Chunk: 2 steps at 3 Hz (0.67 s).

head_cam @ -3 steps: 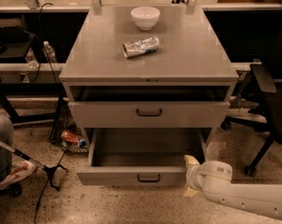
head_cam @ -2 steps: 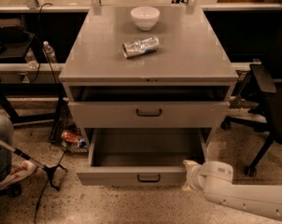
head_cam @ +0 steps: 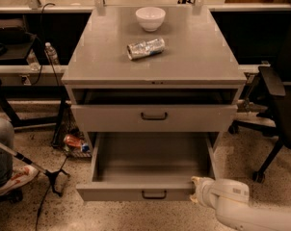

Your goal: Open middle drawer

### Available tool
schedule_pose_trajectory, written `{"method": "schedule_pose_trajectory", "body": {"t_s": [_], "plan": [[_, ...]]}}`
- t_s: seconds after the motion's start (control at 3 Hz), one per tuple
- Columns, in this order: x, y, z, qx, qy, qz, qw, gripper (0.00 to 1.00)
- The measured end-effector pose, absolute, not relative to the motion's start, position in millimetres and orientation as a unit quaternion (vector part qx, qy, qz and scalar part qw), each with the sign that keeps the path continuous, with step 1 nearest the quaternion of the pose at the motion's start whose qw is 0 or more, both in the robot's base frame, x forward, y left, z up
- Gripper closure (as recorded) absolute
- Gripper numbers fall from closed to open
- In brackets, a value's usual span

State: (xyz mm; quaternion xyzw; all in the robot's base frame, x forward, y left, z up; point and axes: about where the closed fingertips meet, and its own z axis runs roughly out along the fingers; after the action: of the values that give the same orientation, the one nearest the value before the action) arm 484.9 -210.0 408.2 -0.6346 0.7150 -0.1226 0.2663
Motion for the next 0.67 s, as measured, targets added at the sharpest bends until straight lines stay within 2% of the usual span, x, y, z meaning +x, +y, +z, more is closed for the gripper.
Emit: {"method": "schedule_pose_trajectory", "body": {"t_s": [0.33,0.67], "plan": [[450.5,-221.3,408.9,-0.603,0.74,-0.122,0.273,1.0],[427.5,-229.6,409.1,-0.579,0.757,-0.123,0.277,1.0]]}}
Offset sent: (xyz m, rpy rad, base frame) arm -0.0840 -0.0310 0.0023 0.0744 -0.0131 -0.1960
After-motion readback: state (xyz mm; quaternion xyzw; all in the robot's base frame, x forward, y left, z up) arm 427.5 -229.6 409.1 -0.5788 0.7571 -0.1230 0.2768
